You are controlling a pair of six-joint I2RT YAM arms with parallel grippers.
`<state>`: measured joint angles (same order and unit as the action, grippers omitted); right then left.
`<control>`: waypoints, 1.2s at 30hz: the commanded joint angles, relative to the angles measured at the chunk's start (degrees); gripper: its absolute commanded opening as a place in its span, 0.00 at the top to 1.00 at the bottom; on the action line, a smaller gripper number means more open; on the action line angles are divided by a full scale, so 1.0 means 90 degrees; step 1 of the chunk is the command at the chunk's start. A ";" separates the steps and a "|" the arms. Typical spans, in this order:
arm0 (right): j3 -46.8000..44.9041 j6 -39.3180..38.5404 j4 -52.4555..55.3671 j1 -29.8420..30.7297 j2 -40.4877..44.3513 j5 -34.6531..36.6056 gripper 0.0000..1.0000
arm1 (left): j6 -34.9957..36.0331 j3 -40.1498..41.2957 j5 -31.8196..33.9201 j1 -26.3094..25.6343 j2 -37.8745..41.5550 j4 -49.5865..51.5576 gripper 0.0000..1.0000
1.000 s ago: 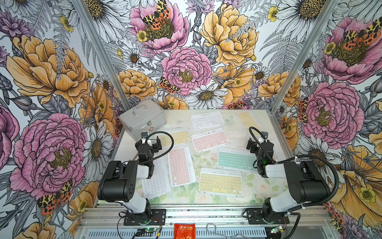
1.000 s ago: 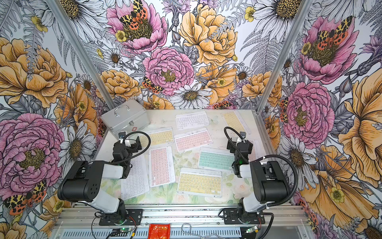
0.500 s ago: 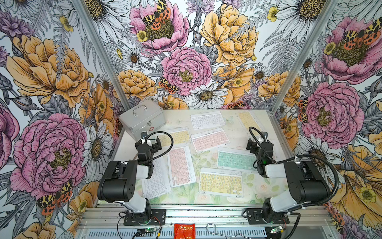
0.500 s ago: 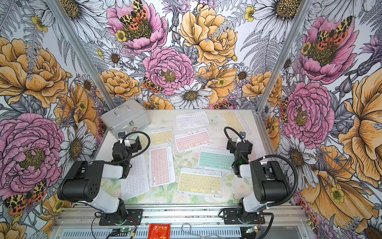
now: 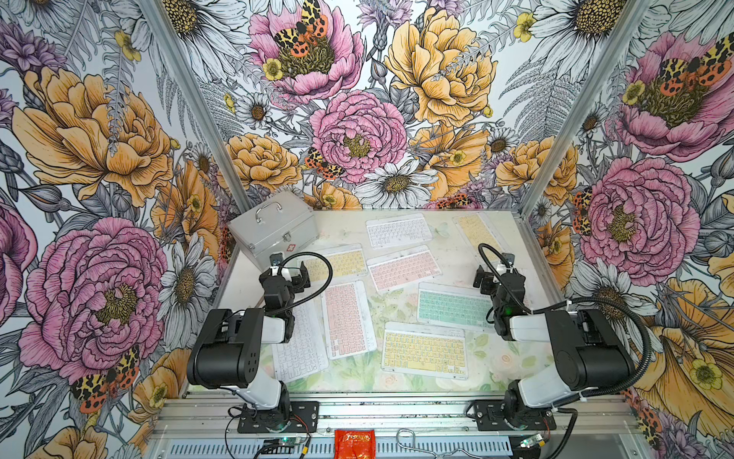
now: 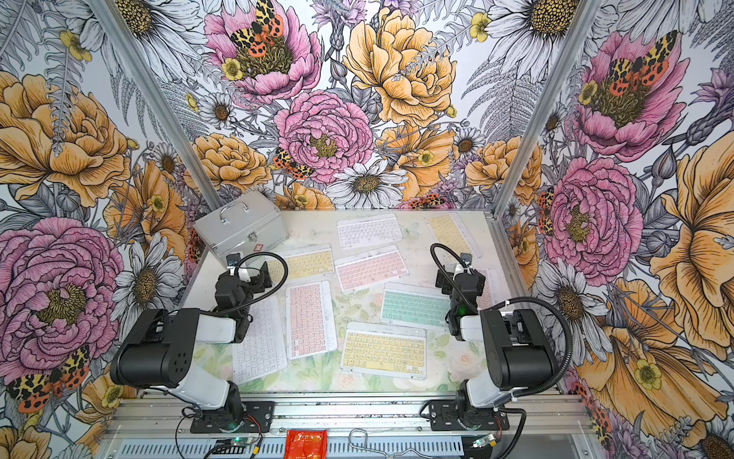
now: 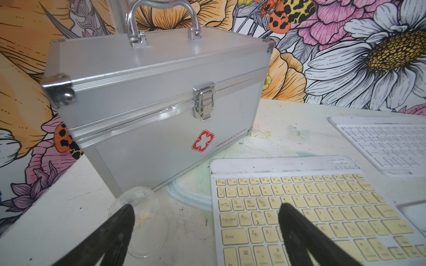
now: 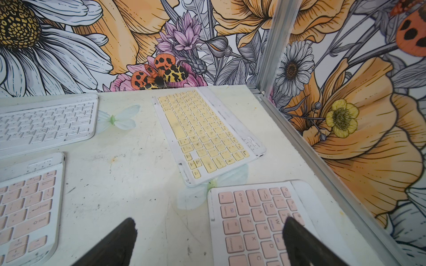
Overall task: Stack the numeric keypads
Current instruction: Adjust the numeric keypad at the center of the board.
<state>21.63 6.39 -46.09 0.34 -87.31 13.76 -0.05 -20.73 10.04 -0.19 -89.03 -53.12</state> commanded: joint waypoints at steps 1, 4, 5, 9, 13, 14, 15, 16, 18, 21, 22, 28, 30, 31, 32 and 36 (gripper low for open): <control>0.0346 0.0188 0.0800 0.0017 0.0727 0.0640 0.00 | -0.0060 -0.0240 0.1018 -0.0227 0.0718 0.0727 0.01; 0.0395 0.0354 0.1215 0.0019 0.1153 0.1090 0.00 | 0.0019 -0.0511 0.2235 -0.0627 0.1404 0.1818 0.01; 0.0407 0.0354 0.1247 0.0039 0.1171 0.1171 0.00 | 0.0032 -0.0647 0.2656 -0.0817 0.1622 0.2193 0.01; 0.1042 0.0785 0.2716 0.0182 0.1351 0.1639 0.00 | 0.0078 -0.1123 0.4025 -0.1727 0.2229 0.3060 0.01; 0.1899 0.2060 0.4509 0.0188 0.1418 0.1844 0.00 | -0.1197 -0.1993 0.3570 -0.2069 0.2932 0.5137 0.01; 0.2066 0.2578 0.4917 0.0190 0.1418 0.2039 0.00 | -0.1567 -0.2120 0.3362 -0.2102 0.3091 0.5608 0.01; 0.2234 0.3019 0.5342 0.0177 0.1408 0.2067 0.00 | -0.1809 -0.2144 0.3141 -0.2153 0.3225 0.5793 0.01; 0.2303 0.2919 0.5521 0.0142 0.1412 0.1519 0.00 | -0.2116 -0.2056 0.2860 -0.2193 0.3386 0.5841 0.01; 0.2281 0.2757 0.5508 0.0133 0.1426 0.0770 0.00 | -0.2847 -0.1895 0.2128 -0.2218 0.3606 0.5891 0.01; 0.2197 0.2789 0.5475 0.0130 0.1448 0.0042 0.00 | -0.3454 -0.1989 0.1808 -0.2513 0.3471 0.6278 0.01; 0.2224 0.2826 0.5552 0.0133 0.1436 -0.0140 0.00 | -0.3547 -0.2075 0.1676 -0.2610 0.3340 0.6380 0.01; 0.2335 0.3229 0.6516 0.0110 0.1417 -0.0670 0.00 | -0.3790 -0.2647 0.1019 -0.3312 0.2240 0.6466 0.01; 0.2243 0.3216 0.6706 0.0075 0.1467 -0.0737 0.00 | -0.3905 -0.2931 0.0899 -0.3650 0.1775 0.6417 0.01; 0.2200 0.3196 0.6820 0.0036 0.1461 -0.0860 0.00 | -0.3901 -0.3149 0.0495 -0.3751 0.1451 0.6355 0.01; 0.2187 0.3173 0.6929 -0.0029 0.1425 -0.1049 0.00 | -0.3910 -0.3385 -0.0004 -0.3787 0.1151 0.6370 0.01; 0.2116 0.3187 0.7220 -0.0200 0.1305 -0.1906 0.00 | -0.4271 -0.4481 -0.1451 -0.4039 -0.0231 0.6614 0.01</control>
<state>41.43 34.09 15.11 -0.80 -75.13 2.90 -35.03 -56.73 9.19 -35.20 -86.00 4.91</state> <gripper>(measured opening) 0.997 0.988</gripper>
